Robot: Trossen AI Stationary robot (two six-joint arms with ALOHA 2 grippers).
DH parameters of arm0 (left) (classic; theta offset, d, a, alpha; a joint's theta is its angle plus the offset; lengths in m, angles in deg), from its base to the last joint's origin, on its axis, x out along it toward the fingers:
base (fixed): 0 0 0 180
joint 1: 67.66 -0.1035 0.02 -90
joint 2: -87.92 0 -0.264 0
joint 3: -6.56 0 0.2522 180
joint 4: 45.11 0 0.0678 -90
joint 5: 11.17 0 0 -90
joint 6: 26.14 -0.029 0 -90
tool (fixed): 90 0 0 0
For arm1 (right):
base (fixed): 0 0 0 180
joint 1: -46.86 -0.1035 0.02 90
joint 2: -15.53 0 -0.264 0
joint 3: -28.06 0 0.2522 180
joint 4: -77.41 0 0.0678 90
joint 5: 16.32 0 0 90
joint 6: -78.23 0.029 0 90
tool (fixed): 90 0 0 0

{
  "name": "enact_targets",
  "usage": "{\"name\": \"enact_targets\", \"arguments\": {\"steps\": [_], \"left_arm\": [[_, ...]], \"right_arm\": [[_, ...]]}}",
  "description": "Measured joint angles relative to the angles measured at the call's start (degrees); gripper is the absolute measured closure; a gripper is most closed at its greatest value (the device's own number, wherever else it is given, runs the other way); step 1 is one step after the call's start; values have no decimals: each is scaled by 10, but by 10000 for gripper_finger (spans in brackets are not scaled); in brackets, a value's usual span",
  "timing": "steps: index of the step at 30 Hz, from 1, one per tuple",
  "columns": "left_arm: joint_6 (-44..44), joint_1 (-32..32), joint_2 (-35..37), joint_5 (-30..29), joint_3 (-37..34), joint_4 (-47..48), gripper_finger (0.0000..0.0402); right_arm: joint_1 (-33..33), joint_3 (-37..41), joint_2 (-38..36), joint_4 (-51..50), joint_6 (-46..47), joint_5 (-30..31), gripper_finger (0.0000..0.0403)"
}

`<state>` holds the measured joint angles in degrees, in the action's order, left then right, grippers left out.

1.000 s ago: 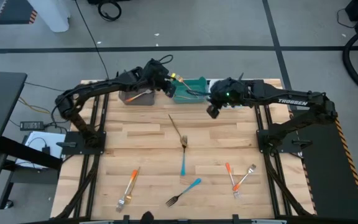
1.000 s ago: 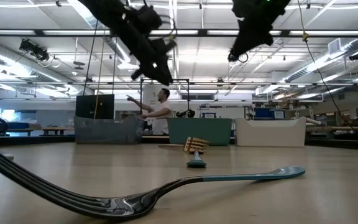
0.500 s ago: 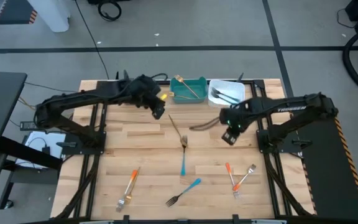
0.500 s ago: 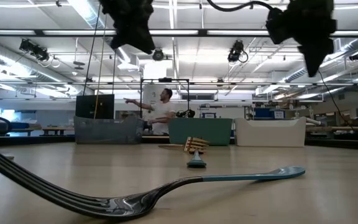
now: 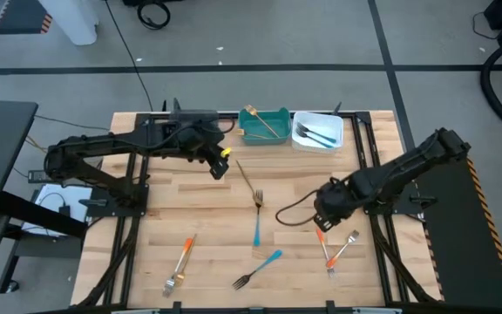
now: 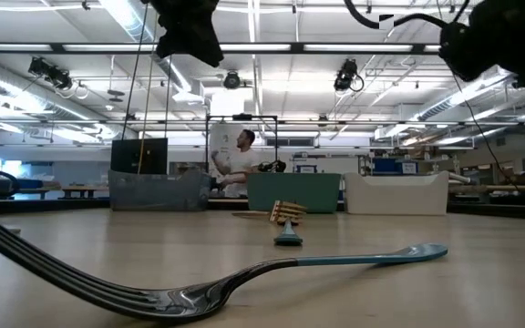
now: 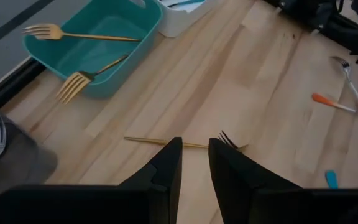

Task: Sort silverware by color (type)
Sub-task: Put the right orange fork into the black transparent bin

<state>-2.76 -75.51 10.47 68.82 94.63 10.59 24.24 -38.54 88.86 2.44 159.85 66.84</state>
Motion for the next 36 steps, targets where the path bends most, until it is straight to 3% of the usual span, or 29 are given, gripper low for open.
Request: {"name": "enact_targets", "arguments": {"steps": [7,9,21,31,36], "left_arm": [[0,36,0,1,0,0,315],[-4,45,-1,1,0,-1,315],[-10,73,-2,1,0,-1,315],[4,75,-2,1,0,-2,315],[5,75,-3,1,0,-2,315]], "right_arm": [[-80,20,34,15,187,-33,303],[-100,25,44,33,203,-26,304],[-184,37,106,109,-237,8,304],[-228,37,187,137,-421,-9,304],[-237,37,211,136,-452,10,305]]}}
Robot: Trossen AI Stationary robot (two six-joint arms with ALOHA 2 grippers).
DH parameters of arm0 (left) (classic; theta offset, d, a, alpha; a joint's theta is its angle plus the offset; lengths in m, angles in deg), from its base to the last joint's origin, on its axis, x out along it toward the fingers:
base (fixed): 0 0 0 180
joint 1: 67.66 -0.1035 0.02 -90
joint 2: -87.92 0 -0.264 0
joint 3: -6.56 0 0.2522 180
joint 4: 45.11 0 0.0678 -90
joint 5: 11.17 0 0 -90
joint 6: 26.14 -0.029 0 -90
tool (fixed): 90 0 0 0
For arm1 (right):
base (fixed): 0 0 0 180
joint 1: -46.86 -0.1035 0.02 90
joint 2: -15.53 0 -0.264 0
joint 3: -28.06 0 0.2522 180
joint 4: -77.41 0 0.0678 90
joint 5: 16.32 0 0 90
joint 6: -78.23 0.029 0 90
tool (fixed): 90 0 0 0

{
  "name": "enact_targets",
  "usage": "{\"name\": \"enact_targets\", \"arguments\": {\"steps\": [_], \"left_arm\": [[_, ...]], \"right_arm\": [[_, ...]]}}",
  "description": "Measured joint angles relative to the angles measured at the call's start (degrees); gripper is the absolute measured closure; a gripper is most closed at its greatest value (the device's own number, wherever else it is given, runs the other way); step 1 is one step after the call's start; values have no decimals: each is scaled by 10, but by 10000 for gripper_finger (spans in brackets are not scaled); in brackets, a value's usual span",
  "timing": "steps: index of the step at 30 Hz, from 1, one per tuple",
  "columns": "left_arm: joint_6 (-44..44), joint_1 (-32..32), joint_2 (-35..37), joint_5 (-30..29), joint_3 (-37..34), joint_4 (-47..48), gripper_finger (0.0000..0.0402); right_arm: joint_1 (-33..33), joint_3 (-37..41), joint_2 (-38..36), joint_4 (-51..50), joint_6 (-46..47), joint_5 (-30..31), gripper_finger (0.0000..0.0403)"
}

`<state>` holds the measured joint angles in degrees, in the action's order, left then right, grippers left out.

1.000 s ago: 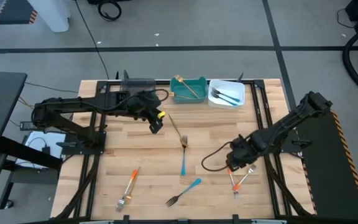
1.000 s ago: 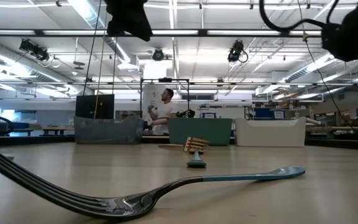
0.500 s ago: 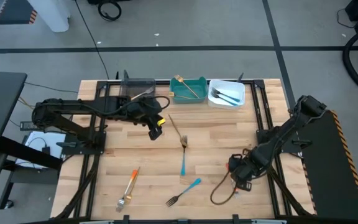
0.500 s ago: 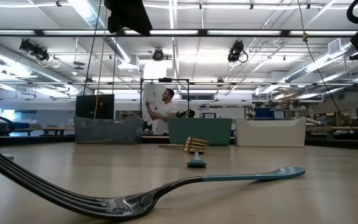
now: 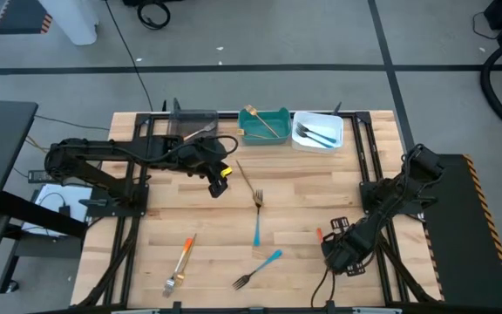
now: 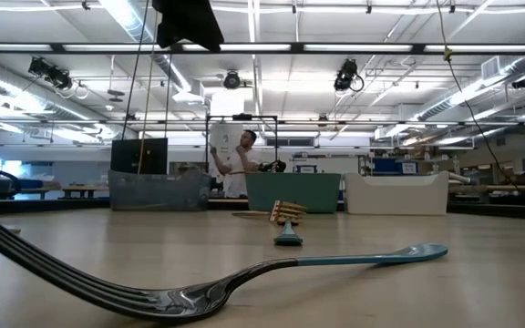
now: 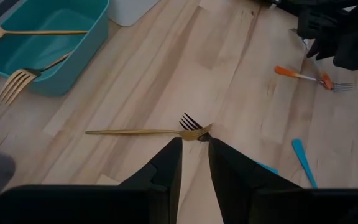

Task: Sort silverware by color (type)
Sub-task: Put the right orange fork into the black transparent bin

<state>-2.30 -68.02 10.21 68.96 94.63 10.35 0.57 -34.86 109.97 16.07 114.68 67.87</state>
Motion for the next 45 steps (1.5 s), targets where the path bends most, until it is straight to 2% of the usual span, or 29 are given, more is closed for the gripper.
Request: {"name": "enact_targets", "arguments": {"steps": [4,8,13,21,26,30,36,42,45], "left_arm": [[0,-1,0,-1,0,-5,315],[0,-1,0,-9,0,-12,315],[0,-1,0,-10,0,-15,315],[0,-1,0,-10,0,-22,315],[0,-2,0,-10,0,-25,315],[0,-9,0,-10,0,-25,315],[-25,-42,0,-11,0,-26,315],[-38,-87,0,-11,0,-26,315],[-38,-111,0,-11,0,-29,315]], "right_arm": [[-1,-1,18,1,-1,17,304],[-1,-3,36,3,-1,-3,314],[0,-4,37,8,33,-23,380],[-1,-1,-24,12,98,-67,394],[-1,-1,-78,8,180,-61,395],[-1,-2,-124,7,282,18,395],[11,-2,-170,5,430,257,395],[67,-2,-179,-27,529,436,395],[109,-2,-180,-41,546,487,396]]}}
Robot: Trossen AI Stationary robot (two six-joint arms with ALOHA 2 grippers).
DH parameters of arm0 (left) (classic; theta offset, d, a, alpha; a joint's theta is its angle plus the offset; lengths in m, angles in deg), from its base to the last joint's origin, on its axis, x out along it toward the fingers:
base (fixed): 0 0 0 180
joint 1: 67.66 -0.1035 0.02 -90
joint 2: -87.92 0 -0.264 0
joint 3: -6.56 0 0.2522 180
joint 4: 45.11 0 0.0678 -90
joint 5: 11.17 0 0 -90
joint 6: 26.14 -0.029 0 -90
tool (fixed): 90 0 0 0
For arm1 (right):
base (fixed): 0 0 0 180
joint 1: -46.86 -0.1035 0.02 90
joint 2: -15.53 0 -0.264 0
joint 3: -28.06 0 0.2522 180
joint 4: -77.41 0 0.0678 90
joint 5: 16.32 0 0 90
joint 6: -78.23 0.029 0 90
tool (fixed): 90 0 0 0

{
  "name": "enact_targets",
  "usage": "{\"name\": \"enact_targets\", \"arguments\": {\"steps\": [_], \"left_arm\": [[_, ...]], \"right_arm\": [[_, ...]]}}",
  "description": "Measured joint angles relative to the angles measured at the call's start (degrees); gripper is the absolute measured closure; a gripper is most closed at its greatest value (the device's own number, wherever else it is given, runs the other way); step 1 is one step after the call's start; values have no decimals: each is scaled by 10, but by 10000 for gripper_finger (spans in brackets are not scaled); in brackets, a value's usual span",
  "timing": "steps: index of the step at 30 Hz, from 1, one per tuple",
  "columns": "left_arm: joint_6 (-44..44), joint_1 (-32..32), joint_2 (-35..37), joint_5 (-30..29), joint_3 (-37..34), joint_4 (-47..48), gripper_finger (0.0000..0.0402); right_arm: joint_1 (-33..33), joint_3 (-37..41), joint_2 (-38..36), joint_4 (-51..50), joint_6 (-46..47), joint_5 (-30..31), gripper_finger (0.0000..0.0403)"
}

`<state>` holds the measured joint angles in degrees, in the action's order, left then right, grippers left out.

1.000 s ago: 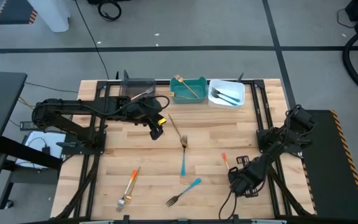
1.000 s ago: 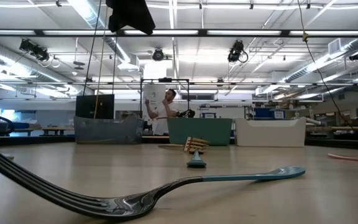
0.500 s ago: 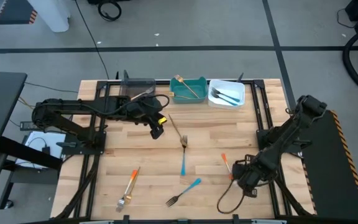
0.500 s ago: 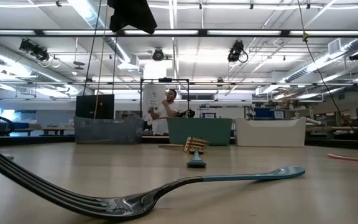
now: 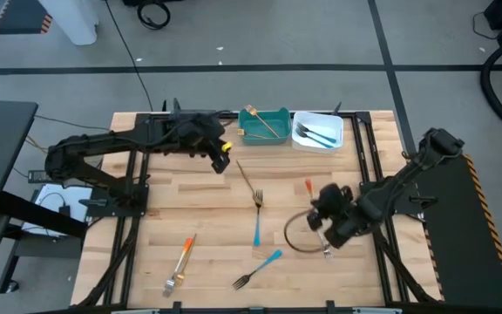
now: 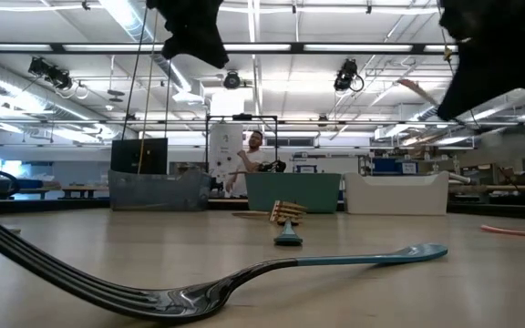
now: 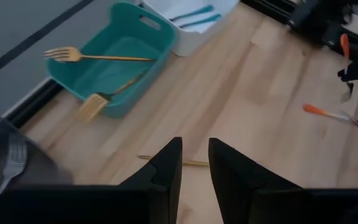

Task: Sort silverware by color (type)
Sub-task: Put the right orange fork into the black transparent bin

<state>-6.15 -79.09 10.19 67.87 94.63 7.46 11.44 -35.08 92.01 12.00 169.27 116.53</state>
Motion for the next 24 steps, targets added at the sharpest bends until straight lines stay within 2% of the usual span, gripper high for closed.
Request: {"name": "enact_targets", "arguments": {"steps": [3,6,13,20,24], "left_arm": [[3,-18,0,0,0,-11,315],[3,-35,0,0,0,-23,315],[3,-76,0,0,0,-47,315],[-17,-107,0,0,0,-73,315],[-31,-121,0,0,0,-84,315]], "right_arm": [[44,0,0,-2,-19,-7,396],[84,0,0,-1,-80,-31,396],[179,0,-18,17,-204,-38,395],[272,0,-58,84,-352,-41,395],[318,0,-71,130,-427,-70,395]]}}
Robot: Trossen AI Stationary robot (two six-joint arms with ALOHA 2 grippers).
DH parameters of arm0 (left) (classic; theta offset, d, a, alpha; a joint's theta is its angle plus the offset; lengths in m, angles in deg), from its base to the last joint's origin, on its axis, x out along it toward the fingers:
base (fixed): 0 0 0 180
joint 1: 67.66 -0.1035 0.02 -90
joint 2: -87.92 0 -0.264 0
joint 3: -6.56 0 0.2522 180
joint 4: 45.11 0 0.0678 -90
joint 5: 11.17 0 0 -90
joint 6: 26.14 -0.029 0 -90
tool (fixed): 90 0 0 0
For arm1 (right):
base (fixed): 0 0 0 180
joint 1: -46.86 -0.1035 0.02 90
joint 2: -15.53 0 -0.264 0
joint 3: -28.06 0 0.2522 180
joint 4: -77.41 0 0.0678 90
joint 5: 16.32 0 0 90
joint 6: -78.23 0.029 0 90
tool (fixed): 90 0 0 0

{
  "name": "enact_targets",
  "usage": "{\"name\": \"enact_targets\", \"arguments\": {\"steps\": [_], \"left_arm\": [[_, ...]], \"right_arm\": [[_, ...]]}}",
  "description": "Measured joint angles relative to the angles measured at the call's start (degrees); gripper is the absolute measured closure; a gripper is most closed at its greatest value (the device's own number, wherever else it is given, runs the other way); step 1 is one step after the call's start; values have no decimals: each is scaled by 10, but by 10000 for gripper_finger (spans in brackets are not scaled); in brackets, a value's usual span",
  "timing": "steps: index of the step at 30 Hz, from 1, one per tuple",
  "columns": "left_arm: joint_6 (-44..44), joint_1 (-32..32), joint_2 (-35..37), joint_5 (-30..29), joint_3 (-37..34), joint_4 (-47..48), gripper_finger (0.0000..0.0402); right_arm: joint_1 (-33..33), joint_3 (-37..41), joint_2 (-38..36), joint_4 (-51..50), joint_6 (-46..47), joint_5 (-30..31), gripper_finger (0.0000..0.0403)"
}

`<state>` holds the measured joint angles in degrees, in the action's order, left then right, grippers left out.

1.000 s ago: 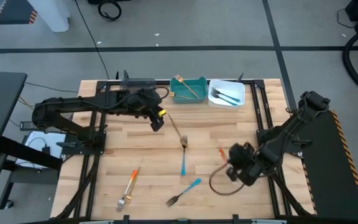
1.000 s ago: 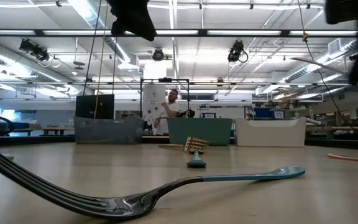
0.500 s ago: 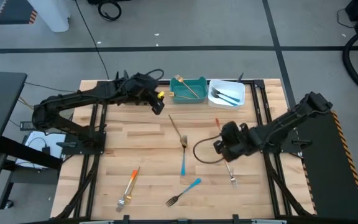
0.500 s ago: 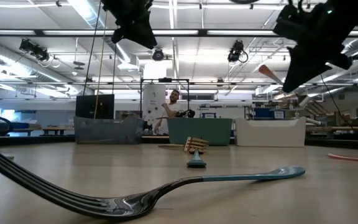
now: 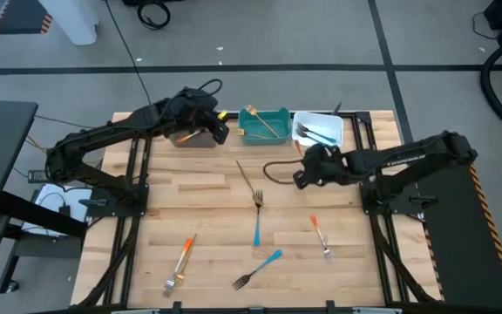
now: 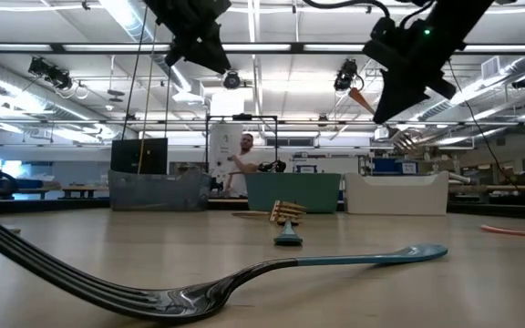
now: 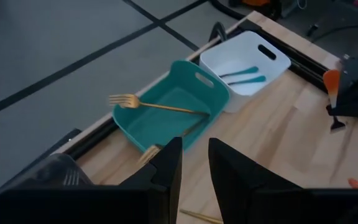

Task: Sort silverware by color (type)
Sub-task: Put the right orange fork into the black transparent bin

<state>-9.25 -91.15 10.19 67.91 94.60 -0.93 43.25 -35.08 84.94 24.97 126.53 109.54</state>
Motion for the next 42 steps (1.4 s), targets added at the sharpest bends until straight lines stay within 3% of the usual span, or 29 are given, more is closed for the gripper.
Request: {"name": "enact_targets", "arguments": {"steps": [13,21,26,33,42], "left_arm": [[-2,-37,-3,0,0,-1,312],[-40,-41,-3,4,0,-12,278],[-18,-44,-22,5,0,-92,255],[31,-42,-70,18,0,-235,259],[35,-47,-126,31,0,-282,260]], "right_arm": [[103,0,-2,175,-180,-87,396],[154,0,-2,271,-252,-118,396],[196,0,-2,332,-284,-150,396],[246,0,-2,461,-316,-186,396],[315,-1,-2,444,-364,-230,396]]}}
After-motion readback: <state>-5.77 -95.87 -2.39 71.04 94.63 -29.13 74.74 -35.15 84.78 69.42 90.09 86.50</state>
